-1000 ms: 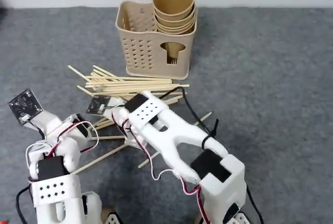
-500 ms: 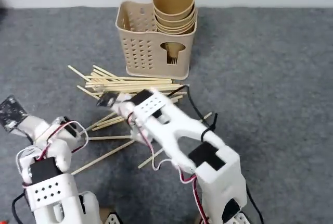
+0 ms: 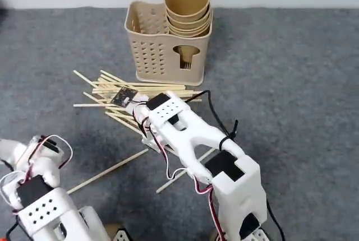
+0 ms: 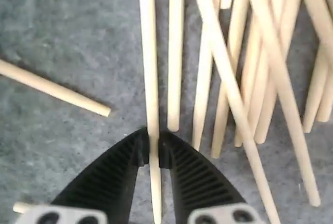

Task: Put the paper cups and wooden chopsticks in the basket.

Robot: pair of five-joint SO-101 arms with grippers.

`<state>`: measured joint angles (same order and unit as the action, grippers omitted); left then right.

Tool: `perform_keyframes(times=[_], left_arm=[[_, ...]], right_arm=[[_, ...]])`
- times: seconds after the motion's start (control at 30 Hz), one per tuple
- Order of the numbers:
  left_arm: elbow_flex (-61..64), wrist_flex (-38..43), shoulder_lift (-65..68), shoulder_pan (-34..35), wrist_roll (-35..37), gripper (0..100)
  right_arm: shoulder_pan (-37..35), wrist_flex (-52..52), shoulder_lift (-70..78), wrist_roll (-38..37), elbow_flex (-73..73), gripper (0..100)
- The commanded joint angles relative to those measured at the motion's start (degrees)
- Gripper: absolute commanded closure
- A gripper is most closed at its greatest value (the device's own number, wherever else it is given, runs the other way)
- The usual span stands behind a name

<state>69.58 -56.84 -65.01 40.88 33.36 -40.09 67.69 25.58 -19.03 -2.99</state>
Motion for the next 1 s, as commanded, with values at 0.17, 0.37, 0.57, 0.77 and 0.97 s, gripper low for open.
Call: perform_keyframes(times=[0.17, 0.37, 0.57, 0.77, 0.97], left_arm=[[7.4, 1.1, 0.4, 1.4, 0.6, 91], [9.1, 7.2, 0.2, 1.4, 0.6, 91], [9.3, 8.5, 0.3, 1.4, 0.6, 91], [9.3, 8.5, 0.2, 1.3, 0.6, 91], [9.3, 8.5, 0.2, 1.1, 0.6, 91]], right_arm=[[-4.2, 8.8, -9.4, 0.3, 0.3, 99.1], [-7.5, 17.0, -14.6, 0.5, 0.3, 99.1], [-7.4, 18.9, -21.1, 0.5, 2.0, 99.1], [-6.9, 11.6, -29.2, 0.2, 4.3, 99.1], [-5.2, -7.7, -33.7, 0.5, 4.8, 99.1]])
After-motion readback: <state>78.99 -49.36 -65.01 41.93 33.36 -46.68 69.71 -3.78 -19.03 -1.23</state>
